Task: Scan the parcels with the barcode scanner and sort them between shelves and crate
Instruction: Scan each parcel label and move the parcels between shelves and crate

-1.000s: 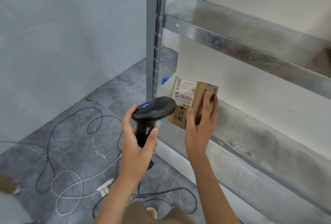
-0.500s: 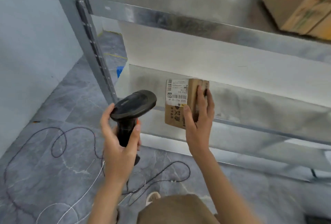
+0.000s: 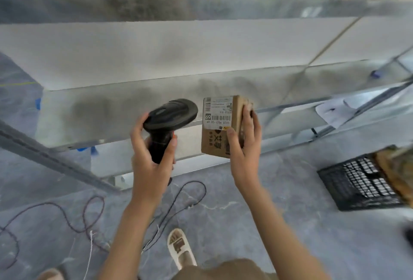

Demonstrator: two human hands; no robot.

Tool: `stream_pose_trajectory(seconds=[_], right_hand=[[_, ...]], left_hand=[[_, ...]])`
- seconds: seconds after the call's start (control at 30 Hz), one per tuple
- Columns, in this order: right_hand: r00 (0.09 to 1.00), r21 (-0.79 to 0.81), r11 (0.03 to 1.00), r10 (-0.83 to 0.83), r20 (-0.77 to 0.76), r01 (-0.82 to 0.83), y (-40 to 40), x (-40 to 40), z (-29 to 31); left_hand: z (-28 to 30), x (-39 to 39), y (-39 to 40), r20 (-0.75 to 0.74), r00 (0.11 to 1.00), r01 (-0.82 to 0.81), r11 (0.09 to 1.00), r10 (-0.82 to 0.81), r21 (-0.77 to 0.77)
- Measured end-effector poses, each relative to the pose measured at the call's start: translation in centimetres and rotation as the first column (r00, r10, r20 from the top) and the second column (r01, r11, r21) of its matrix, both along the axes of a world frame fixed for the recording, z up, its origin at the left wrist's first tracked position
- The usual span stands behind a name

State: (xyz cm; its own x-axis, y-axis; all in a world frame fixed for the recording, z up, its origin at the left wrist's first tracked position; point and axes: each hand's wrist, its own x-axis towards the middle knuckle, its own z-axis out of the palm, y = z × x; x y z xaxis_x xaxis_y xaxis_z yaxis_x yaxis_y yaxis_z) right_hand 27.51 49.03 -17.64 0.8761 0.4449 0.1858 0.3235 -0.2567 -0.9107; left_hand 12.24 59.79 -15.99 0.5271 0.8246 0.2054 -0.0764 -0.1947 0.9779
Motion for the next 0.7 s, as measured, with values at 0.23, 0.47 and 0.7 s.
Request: stream_pose_trajectory(seconds=[0.23,0.47,0.7], right_hand=[[0.962,0.042,0.962,-0.265,-0.068,0.268,-13.1,4.6,-0.2],[0.885,0.128,0.879,-0.442,-0.144,0.460,-26.6,7.9,-0.3],[0.753,0.183,0.733,-0.614,-0.238,0.655,-35.9,12.5,-1.2]], left_hand=[[0.9,9.0,-8.7,-0.068,0.959,0.282,0.954,-0.276,0.106],[1.7,15.7,-20.4,-0.107,0.899,0.438,0.885,-0.425,0.157],[0.3,23.6,-30.0,-0.172,0.802,0.594,0.795,-0.572,0.121]])
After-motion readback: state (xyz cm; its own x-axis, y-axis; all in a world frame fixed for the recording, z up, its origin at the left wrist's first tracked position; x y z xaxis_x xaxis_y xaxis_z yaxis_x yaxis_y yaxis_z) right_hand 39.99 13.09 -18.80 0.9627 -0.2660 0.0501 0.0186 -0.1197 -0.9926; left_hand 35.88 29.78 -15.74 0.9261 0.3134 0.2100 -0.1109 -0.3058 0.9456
